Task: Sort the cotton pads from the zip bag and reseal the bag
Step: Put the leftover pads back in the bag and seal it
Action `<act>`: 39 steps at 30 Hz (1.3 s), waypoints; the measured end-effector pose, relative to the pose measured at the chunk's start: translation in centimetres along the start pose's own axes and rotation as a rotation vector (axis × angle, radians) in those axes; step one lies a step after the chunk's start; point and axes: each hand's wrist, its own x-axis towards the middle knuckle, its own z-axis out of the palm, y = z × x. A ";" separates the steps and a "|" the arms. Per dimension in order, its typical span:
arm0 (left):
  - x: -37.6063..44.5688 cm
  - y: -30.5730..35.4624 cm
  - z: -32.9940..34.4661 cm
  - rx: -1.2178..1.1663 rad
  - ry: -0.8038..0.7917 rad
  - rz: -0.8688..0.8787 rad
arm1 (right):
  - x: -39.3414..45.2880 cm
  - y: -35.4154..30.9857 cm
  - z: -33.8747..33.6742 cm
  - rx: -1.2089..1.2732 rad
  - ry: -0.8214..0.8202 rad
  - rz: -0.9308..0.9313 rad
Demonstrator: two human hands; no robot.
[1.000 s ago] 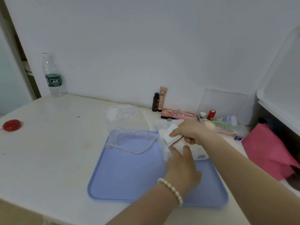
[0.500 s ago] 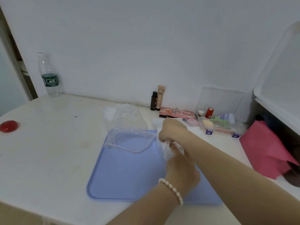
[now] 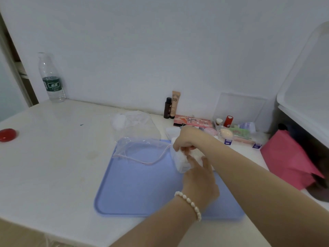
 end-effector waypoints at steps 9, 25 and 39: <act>0.3 -0.1 0.2 0.132 0.013 0.071 | 1.6 0.3 0.8 -0.022 -0.103 0.088; 0.5 -6.5 -1.0 0.170 0.440 0.341 | 0.4 12.1 0.3 0.426 0.583 0.061; -0.1 -13.5 -0.8 0.183 0.343 0.393 | -2.1 12.2 8.2 0.488 0.632 -0.003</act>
